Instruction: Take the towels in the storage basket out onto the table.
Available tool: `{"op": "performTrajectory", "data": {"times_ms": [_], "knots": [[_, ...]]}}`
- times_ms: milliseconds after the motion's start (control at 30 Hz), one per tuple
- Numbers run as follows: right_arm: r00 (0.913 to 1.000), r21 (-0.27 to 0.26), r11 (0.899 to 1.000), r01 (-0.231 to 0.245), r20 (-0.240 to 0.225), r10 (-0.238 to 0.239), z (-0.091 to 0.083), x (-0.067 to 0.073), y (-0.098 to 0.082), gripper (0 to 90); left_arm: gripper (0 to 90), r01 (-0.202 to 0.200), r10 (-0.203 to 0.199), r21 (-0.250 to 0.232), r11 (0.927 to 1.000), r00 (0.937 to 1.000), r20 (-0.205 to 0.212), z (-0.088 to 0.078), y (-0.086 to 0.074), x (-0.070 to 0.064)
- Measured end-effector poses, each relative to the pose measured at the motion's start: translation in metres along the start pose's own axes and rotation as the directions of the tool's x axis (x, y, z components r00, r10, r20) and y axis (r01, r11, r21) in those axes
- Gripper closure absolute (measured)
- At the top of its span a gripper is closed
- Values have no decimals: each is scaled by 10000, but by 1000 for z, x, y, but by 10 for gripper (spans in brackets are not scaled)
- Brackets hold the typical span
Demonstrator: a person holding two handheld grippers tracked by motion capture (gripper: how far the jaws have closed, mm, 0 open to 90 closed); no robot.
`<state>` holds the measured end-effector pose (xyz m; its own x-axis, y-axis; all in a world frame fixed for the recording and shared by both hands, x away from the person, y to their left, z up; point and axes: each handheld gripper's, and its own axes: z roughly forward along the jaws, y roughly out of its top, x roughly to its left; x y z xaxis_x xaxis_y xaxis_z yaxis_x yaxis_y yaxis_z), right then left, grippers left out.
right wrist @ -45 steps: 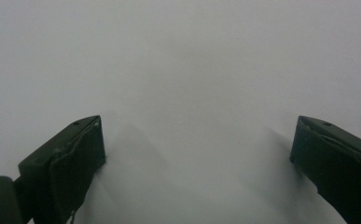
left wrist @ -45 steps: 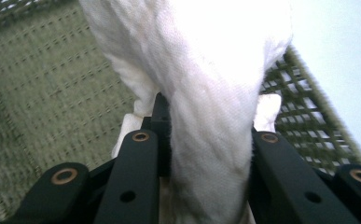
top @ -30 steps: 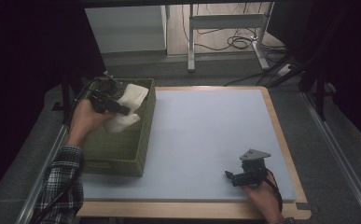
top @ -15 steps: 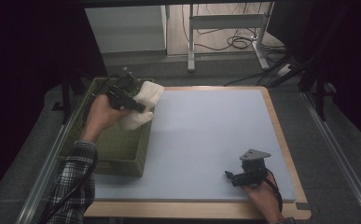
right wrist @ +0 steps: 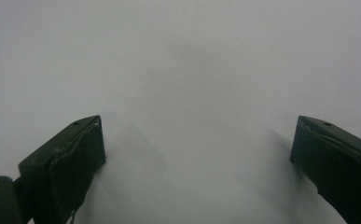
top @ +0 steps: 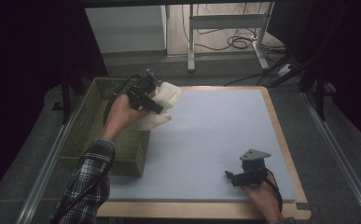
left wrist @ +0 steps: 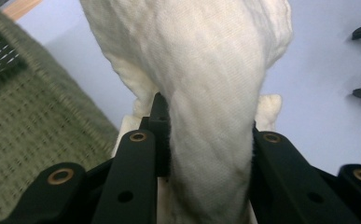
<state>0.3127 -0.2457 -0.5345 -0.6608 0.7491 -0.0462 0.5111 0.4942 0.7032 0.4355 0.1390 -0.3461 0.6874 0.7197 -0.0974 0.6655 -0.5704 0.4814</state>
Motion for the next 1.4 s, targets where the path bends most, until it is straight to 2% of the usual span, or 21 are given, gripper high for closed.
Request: {"op": "performTrajectory", "data": {"times_ms": [167, 533, 833, 867, 1100, 1167, 1233, 1267, 1400], "knots": [[10000, -2, 10000, 7, -3, -7, 0, 0, 0, 31, 703, -133, 134, -43, 9999, 9999, 85, 8, 8, -9], [10000, 2, 10000, -2, -4, 2, 0, 0, 0, 32, 700, -550, 542, 188, 9983, 9977, 403, 48, 26, -33], [10000, 6, 10000, -6, -8, 6, 0, 0, 0, 31, 700, -879, 865, 282, 9957, 9952, 464, 70, 38, -50], [10000, 4, 10000, -7, -10, 7, 0, 0, 0, 32, 700, -935, 921, 266, 9953, 9945, 489, 77, 41, -54], [10000, -11, 10000, 25, 1, -25, 0, 0, 0, 32, 697, -1100, 1087, 298, 9935, 9931, 443, 97, 45, -66], [10000, -9, 10000, 24, 3, -24, 0, 0, 0, 32, 696, -1135, 1119, 331, 9930, 9926, 469, 108, 46, -70], [10000, -10, 10000, 24, 1, -24, 0, 0, 0, 32, 694, -1143, 1127, 341, 9929, 9925, 465, 110, 46, -71], [10000, -15, 10000, 10, -4, -10, 0, 0, 0, 32, 692, -1165, 1147, 392, 9924, 9923, 465, 119, 45, -73], [10000, -10, 10000, 23, 0, -23, 0, 0, 0, 32, 690, -1262, 1240, 474, 9909, 9912, 464, 131, 44, -75]]}}
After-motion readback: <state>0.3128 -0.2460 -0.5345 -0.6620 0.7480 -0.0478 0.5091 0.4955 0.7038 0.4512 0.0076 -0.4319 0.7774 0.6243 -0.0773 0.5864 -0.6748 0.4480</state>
